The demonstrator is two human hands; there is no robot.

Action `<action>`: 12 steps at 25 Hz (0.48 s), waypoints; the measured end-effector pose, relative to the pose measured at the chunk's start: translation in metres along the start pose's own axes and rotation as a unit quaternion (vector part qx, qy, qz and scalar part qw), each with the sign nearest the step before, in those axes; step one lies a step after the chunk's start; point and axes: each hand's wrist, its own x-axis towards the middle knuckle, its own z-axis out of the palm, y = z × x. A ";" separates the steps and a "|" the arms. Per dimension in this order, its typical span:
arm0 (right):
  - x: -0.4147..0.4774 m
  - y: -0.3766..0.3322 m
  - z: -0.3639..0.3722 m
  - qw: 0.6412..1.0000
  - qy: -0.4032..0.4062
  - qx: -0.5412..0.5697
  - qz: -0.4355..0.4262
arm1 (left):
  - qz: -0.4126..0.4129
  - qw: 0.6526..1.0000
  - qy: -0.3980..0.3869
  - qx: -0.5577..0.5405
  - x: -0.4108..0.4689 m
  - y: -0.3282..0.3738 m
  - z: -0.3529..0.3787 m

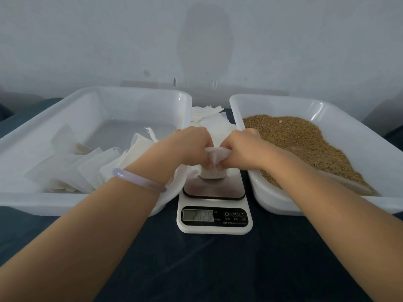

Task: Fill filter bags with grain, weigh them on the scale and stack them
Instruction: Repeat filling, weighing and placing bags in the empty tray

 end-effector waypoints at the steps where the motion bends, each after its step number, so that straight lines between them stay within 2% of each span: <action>1: 0.000 0.000 0.001 1.000 0.006 0.007 -0.003 | 0.005 1.000 0.005 -0.007 -0.002 -0.001 0.001; 6: -0.005 0.008 0.001 0.985 0.044 0.164 0.024 | 0.017 0.979 0.045 -0.197 -0.012 -0.006 -0.003; 12: -0.003 0.012 0.006 0.973 0.052 0.225 0.031 | 0.011 0.975 0.040 -0.216 -0.013 -0.005 -0.004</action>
